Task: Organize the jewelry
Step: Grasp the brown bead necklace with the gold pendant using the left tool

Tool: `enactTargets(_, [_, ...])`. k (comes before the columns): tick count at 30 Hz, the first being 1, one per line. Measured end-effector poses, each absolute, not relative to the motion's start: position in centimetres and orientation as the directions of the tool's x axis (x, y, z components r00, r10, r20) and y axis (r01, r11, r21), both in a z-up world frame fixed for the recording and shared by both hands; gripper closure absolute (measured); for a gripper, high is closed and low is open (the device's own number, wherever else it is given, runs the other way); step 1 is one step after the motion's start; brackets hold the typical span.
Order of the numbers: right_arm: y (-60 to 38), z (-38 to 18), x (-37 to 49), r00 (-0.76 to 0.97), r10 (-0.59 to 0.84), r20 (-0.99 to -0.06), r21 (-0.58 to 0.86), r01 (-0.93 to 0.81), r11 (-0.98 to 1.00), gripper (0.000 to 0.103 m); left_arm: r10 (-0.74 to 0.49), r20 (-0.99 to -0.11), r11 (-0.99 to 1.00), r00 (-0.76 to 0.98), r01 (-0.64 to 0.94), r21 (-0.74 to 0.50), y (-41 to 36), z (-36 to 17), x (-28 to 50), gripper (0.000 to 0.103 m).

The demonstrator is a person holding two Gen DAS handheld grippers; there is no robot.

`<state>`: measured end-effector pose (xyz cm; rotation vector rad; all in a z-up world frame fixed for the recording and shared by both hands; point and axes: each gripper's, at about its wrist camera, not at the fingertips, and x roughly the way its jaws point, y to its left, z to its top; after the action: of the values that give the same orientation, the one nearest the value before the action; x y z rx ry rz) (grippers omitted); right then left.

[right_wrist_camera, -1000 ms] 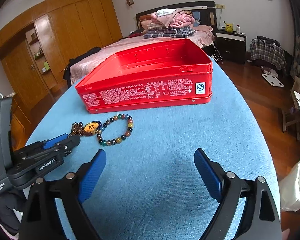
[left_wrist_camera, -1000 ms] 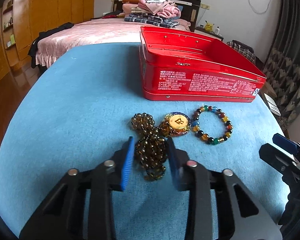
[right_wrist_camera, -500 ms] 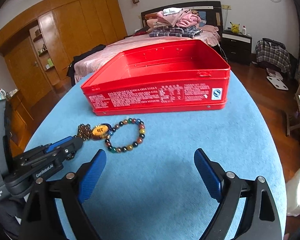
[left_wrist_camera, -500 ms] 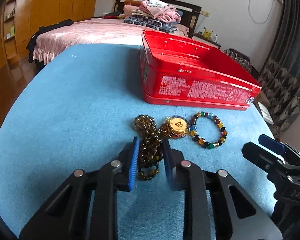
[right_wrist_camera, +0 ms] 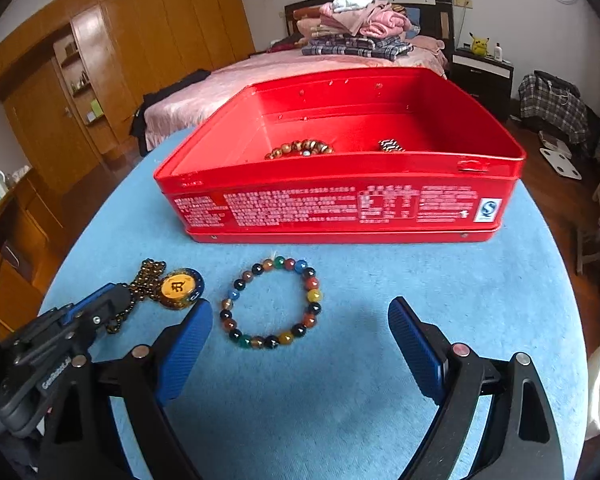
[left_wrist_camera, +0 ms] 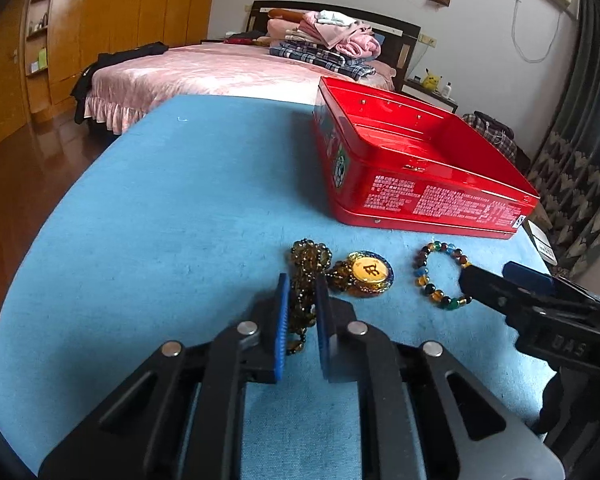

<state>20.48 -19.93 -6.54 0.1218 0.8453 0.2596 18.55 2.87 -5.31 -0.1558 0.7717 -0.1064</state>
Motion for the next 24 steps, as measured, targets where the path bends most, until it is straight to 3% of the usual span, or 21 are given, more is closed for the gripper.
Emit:
enactTargets(5, [-19.9,-6.8,21.1,0.623,0.258,-0.738,0.197,-0.166,0.966,0.016,-0.173,-0.692,0.979,0.701,0.047,-0.198,3.2,-5.4,18.9,0.086])
enactTargets(9, [-20.0,-6.9,21.6,0.618,0.250,-0.746,0.196,-0.155,0.968,0.020,-0.186,-0.694,0.976,0.695,0.049,-0.212,3.3,-5.6,19.4,0.065])
enactTargets(15, [-19.7,-6.8,22.3,0.616,0.249,-0.747,0.185,-0.167,0.968,0.027,-0.225,-0.717,0.969,0.660,0.072,-0.238,3.1,-6.1,20.7,0.058])
enactTargets(20, [-19.3,-6.8,22.3,0.613,0.245,-0.751,0.175,-0.174,0.969,0.036,-0.242,-0.720,0.967,0.650,0.102,-0.234,2.4,-6.2,20.7,0.061])
enactTargets(22, [-19.4,-6.9,22.2,0.615,0.238,-0.752,0.172,-0.166,0.971,0.038,-0.246,-0.722,0.966,0.647,0.106,-0.234,2.3,-6.4,20.6,0.078])
enactTargets(24, [-19.5,-6.8,22.1,0.617,0.237,-0.751,0.172,-0.164,0.971,0.040,-0.269,-0.717,0.960,0.643,0.117,-0.255,2.2,-6.5,20.6,0.080])
